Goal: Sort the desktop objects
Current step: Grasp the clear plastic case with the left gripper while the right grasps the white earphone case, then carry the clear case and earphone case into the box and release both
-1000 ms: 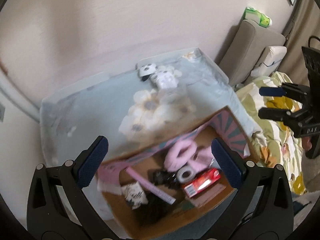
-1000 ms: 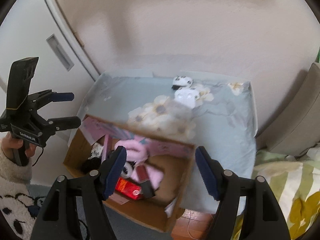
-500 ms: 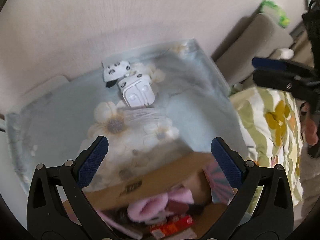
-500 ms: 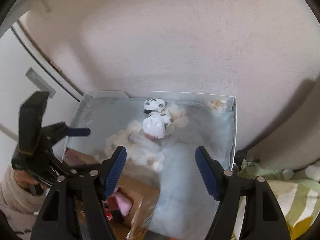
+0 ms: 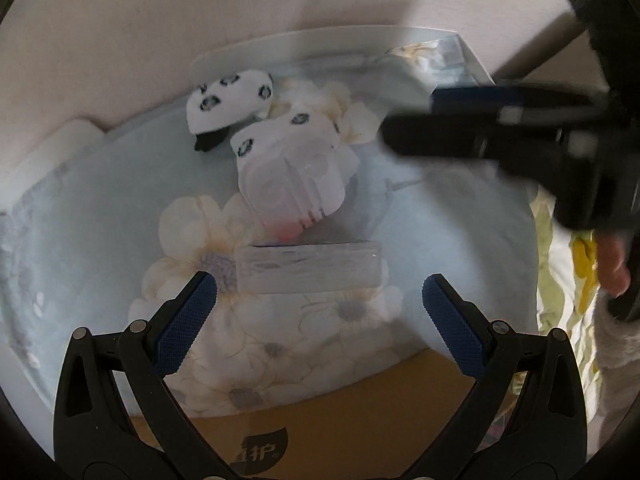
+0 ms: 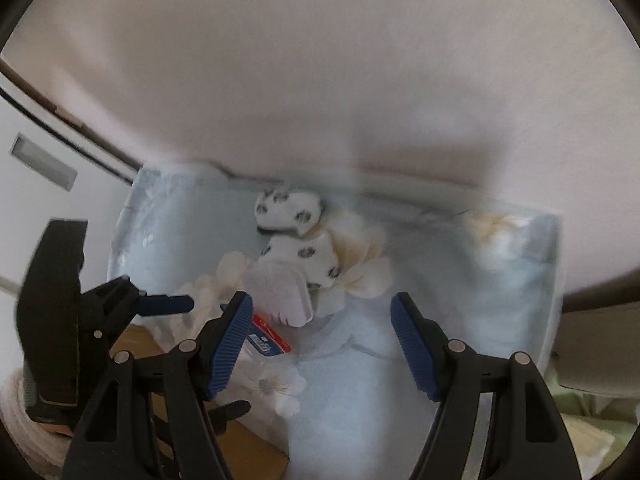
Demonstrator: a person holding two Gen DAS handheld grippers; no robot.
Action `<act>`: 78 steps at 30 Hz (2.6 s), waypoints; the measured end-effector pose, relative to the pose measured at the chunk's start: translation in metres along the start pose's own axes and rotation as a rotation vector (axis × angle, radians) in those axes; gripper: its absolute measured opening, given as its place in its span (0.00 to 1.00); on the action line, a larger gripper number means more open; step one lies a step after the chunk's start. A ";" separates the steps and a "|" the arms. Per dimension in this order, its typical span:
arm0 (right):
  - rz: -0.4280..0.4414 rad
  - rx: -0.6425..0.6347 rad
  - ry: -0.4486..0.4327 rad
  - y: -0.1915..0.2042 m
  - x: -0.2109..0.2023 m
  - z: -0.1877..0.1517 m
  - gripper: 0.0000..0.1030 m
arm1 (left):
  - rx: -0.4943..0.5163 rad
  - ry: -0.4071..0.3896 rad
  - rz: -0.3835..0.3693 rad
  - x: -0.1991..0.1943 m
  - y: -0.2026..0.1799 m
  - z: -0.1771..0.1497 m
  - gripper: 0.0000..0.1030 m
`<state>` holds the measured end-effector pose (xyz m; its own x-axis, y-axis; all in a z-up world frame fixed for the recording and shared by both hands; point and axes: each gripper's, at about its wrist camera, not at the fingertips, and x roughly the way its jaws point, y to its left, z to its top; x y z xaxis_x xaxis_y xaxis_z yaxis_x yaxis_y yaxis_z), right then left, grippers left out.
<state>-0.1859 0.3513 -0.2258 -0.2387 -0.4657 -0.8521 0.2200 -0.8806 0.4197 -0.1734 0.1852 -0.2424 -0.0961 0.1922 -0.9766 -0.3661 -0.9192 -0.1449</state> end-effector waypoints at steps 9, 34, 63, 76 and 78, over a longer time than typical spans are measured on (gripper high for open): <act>0.202 -0.055 0.093 -0.006 0.047 -0.001 0.66 | -0.045 0.035 -0.008 0.015 0.006 0.004 1.00; 0.318 -0.154 0.029 0.009 0.065 -0.001 0.13 | -0.011 0.113 0.003 0.014 0.026 0.001 0.78; 0.239 -0.229 -0.157 0.071 -0.041 -0.005 0.11 | 0.056 -0.127 0.030 -0.113 0.029 -0.024 0.78; 0.199 -0.249 -0.203 0.158 -0.105 -0.066 0.11 | 0.084 -0.215 0.034 -0.190 0.055 -0.122 0.78; 0.188 -0.238 -0.199 0.170 -0.105 -0.081 0.11 | 0.079 -0.207 0.028 -0.188 0.060 -0.138 0.78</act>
<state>-0.0465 0.2582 -0.0903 -0.3475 -0.6458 -0.6799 0.4858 -0.7441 0.4585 -0.0491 0.0467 -0.0889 -0.2926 0.2412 -0.9253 -0.4311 -0.8970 -0.0975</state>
